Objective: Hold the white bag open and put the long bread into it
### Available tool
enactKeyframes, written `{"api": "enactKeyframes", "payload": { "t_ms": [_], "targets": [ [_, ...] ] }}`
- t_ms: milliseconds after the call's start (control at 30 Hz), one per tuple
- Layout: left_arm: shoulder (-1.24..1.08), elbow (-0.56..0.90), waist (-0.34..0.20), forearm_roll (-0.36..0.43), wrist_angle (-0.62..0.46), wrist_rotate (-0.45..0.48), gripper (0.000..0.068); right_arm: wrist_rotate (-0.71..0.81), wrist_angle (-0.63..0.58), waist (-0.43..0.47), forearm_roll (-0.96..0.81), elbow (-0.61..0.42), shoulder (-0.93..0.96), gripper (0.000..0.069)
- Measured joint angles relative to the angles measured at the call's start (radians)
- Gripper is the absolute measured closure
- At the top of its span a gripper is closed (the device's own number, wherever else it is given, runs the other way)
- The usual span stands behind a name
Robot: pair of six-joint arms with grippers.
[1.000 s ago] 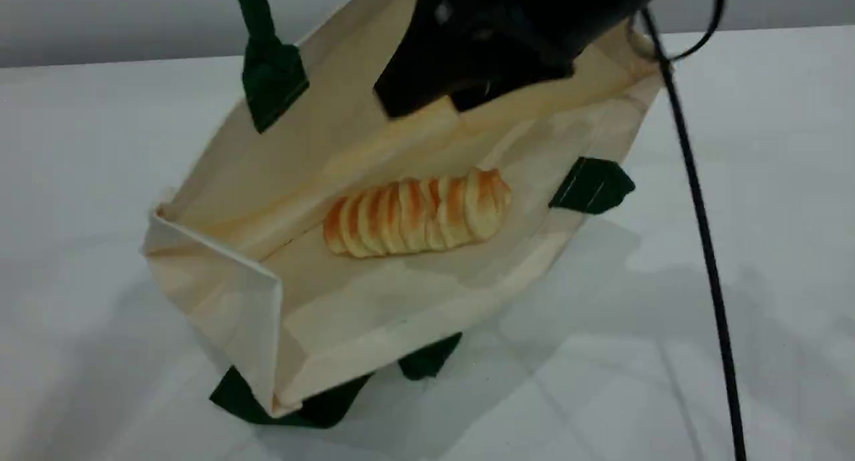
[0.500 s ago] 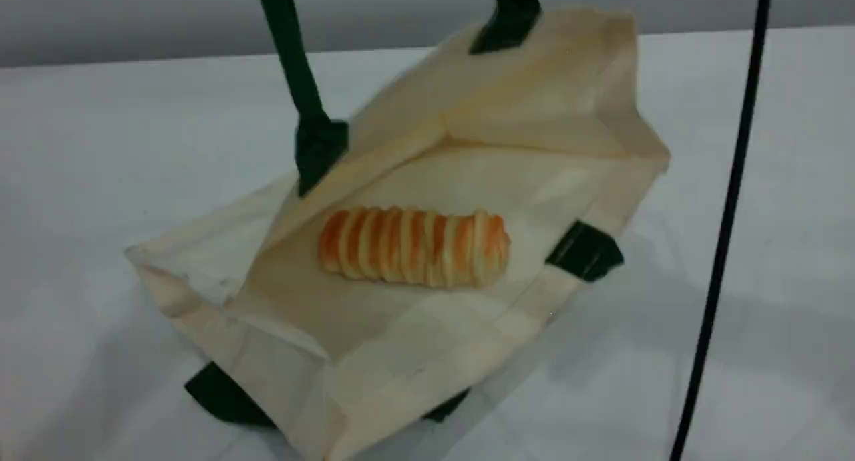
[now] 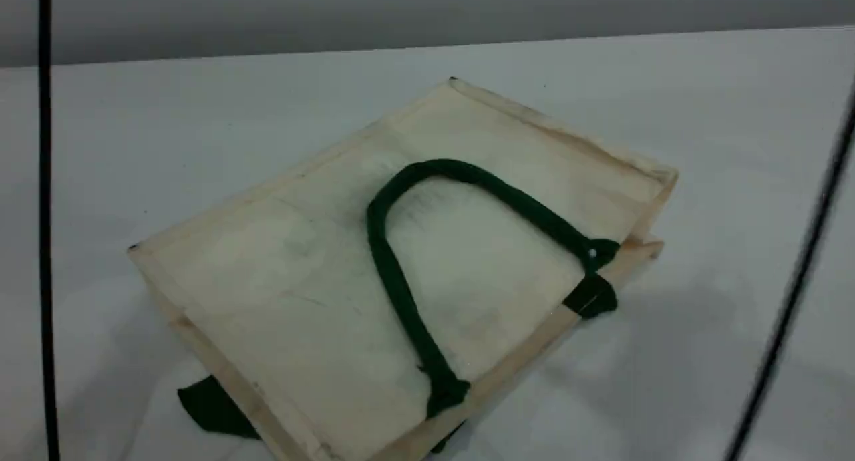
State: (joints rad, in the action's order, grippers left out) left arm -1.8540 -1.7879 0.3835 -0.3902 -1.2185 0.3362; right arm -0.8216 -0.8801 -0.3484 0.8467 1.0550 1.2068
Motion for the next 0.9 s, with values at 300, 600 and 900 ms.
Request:
{"api": "enactKeyframes", "payload": {
  "t_ms": [300, 600, 900],
  "targets": [
    [0.063, 0.0, 0.02, -0.007, -0.005, -0.036, 0.019, 0.26, -0.18, 0.0, -0.279, -0.001, -0.21, 0.0135],
    [0.188, 0.0, 0.115, 0.008, -0.004, -0.076, 0.0189, 0.471, -0.345, 0.0, -0.44, -0.019, -0.392, 0.0164],
    [0.389, 0.0, 0.186, 0.062, -0.006, -0.185, 0.0189, 0.588, -0.344, 0.0, -0.522, -0.191, -0.65, 0.0193]
  ]
}}
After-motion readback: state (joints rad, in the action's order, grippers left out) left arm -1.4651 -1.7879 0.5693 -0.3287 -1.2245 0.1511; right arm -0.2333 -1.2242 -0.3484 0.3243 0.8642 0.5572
